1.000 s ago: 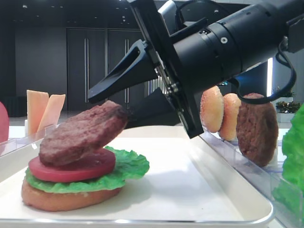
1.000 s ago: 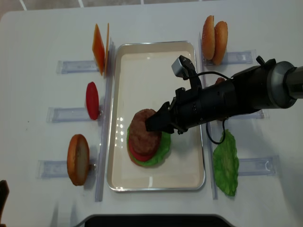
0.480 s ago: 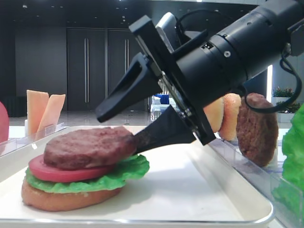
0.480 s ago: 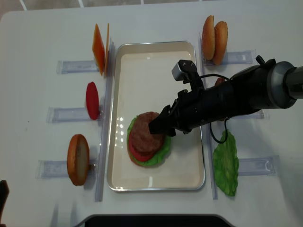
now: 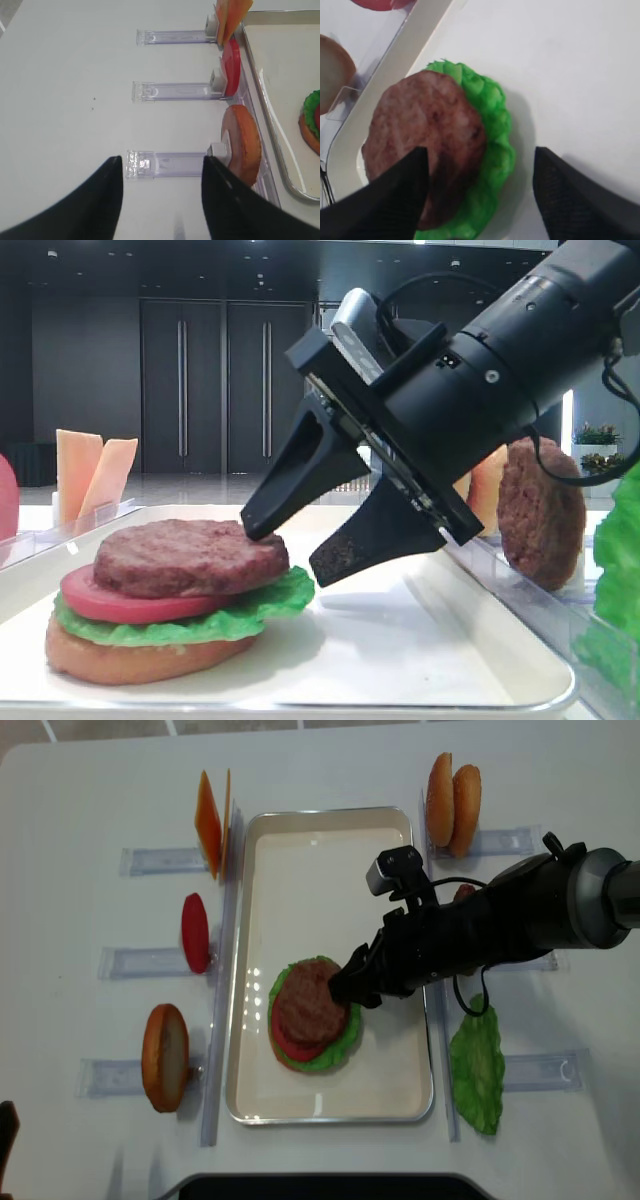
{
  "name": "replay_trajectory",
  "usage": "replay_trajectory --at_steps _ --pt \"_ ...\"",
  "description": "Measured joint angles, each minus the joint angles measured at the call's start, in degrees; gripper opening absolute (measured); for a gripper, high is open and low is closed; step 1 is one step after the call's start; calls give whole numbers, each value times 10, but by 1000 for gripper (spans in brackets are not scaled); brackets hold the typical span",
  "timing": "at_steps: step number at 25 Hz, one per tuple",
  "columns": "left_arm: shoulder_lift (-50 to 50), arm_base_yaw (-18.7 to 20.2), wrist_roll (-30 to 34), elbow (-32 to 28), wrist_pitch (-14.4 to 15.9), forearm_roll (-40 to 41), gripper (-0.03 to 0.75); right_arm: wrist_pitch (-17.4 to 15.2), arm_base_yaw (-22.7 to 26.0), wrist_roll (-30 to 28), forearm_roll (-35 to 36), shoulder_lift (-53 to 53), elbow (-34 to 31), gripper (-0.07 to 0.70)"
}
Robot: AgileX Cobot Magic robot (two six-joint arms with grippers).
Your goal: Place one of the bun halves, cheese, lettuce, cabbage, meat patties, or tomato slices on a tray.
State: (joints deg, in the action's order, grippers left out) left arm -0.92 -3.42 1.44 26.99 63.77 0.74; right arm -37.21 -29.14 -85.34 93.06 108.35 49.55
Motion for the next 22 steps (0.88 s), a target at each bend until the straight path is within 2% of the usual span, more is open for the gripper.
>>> replay_trajectory --at_steps 7,13,17,22 --pt "0 0 0 0 0 0 391 13 0 1 -9 -37 0 433" --pt "0 0 0 0 0 0 391 13 0 28 -43 -72 0 433" --pt "0 0 0 0 0 0 391 14 0 98 -131 -120 0 433" --pt "0 0 0 0 0 0 391 9 0 245 -302 -193 0 433"
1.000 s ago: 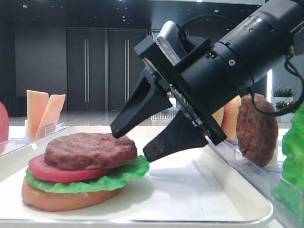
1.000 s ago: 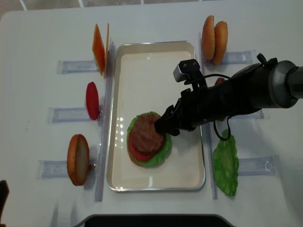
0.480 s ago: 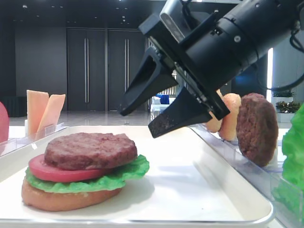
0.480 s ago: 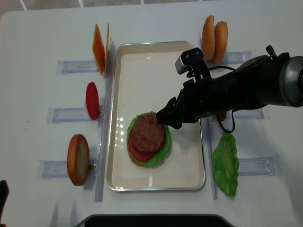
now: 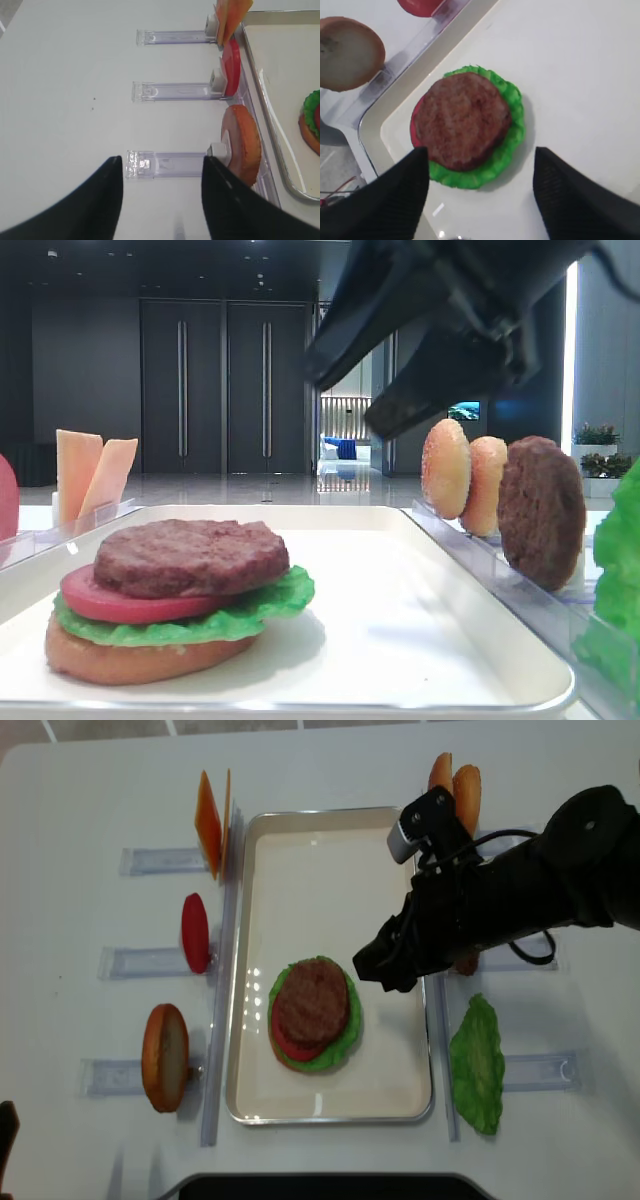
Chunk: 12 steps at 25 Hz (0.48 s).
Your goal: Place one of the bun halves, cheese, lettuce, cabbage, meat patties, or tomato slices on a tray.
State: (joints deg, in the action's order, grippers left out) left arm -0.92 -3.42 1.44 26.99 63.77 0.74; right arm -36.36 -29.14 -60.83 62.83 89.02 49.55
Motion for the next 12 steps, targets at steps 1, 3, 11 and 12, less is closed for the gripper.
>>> replay_trajectory --at_steps 1,3,11,12 --pt "0 0 0 0 0 0 391 -10 0 34 -37 -17 0 432" --pt "0 0 0 0 0 0 391 -15 0 100 -104 -53 0 421" --pt "0 0 0 0 0 0 391 -82 10 403 -416 -154 0 366" --pt "0 0 0 0 0 0 391 -98 18 430 -450 -160 0 363"
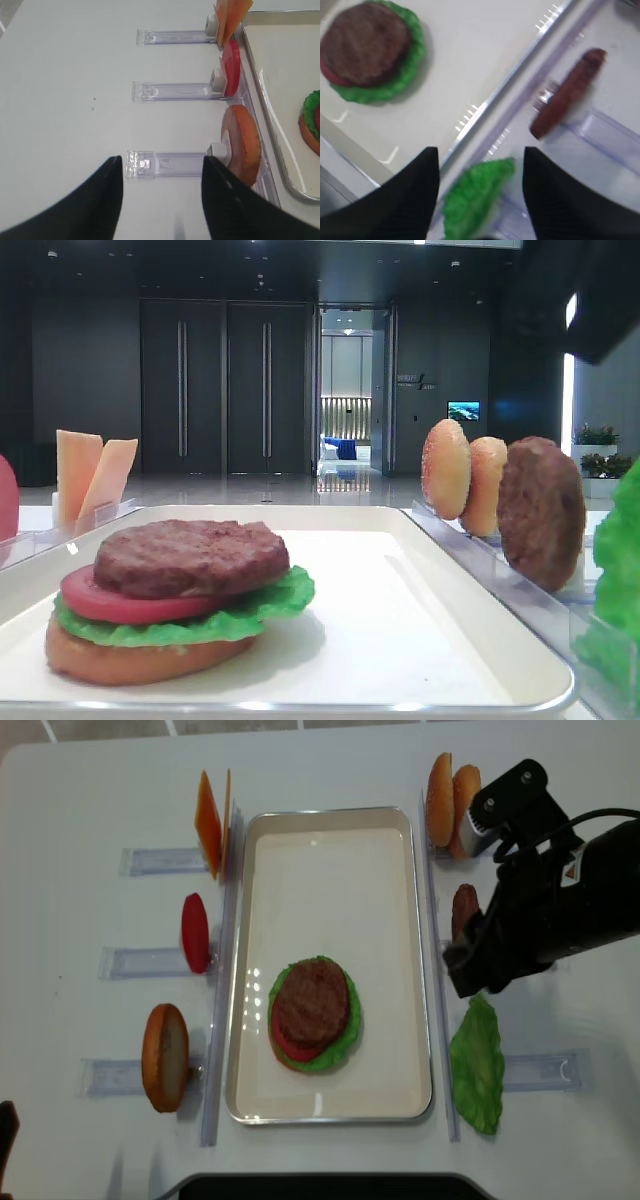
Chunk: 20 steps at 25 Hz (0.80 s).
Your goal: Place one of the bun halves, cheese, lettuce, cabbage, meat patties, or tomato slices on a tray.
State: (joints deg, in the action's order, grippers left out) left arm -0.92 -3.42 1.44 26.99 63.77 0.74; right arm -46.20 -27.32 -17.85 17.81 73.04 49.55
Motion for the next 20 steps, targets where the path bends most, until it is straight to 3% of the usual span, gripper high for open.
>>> replay_trajectory --at_steps 4,9,15,20 --pt "0 0 0 0 0 0 391 -57 48 49 -84 -20 0 360" --pt "0 0 0 0 0 0 391 -99 138 58 -108 -54 0 360" --pt "0 0 0 0 0 0 391 -117 248 66 -110 -129 0 360" --pt "0 0 0 0 0 0 391 -133 297 68 -110 -192 0 360"
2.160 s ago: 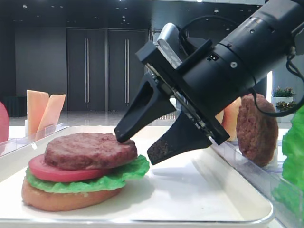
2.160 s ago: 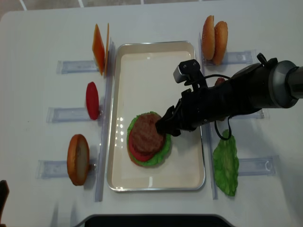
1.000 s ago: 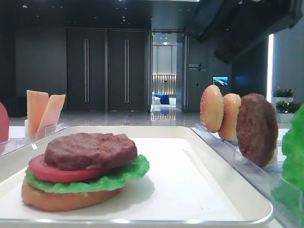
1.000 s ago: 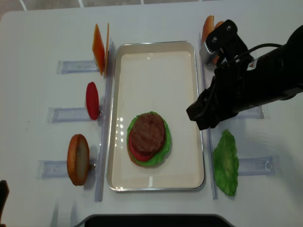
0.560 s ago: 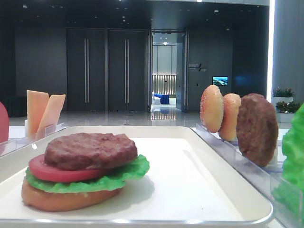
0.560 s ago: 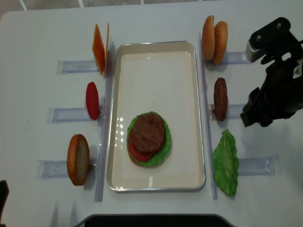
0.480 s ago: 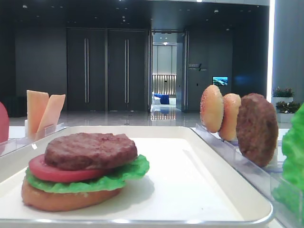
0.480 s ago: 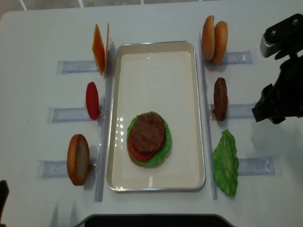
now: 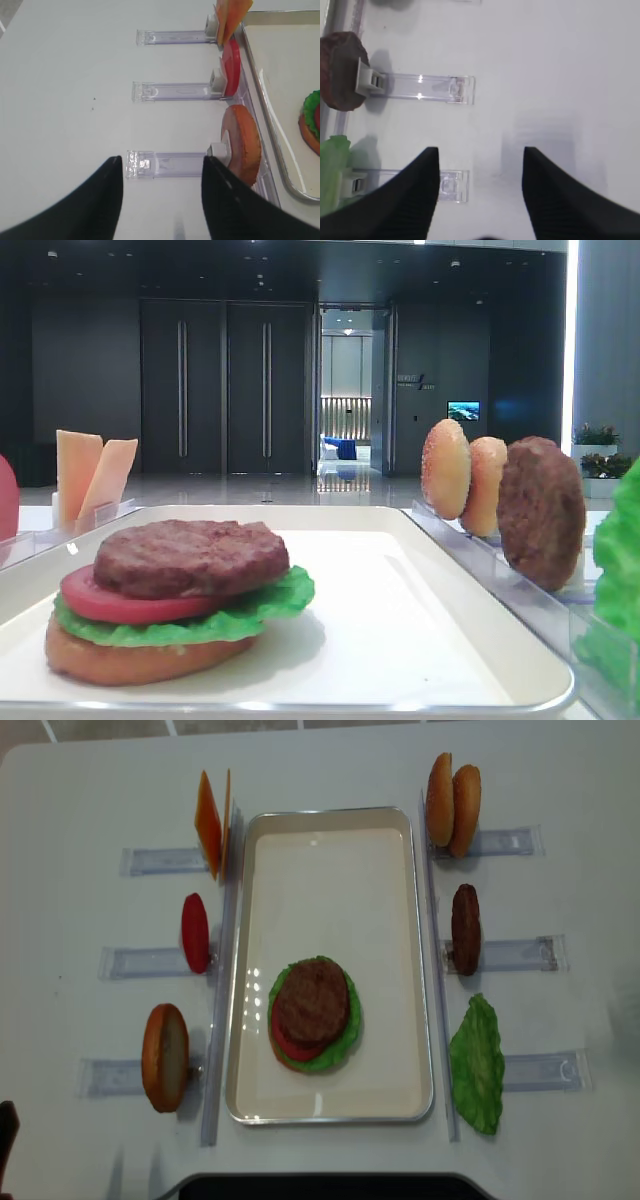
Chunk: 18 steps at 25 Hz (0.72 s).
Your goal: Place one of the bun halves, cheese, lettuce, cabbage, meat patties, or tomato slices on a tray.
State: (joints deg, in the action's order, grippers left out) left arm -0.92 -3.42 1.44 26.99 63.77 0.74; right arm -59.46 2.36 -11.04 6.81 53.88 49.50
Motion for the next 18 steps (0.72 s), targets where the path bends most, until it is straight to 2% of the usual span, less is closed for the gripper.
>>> replay_trajectory --at_steps 12,14,18 --pt "0 0 0 0 0 0 391 -35 10 44 -23 -186 -59 315" --pt "0 0 0 0 0 0 391 -44 10 54 -25 -222 -71 309" --pt "0 0 0 0 0 0 391 -83 10 61 -26 -294 -88 308"
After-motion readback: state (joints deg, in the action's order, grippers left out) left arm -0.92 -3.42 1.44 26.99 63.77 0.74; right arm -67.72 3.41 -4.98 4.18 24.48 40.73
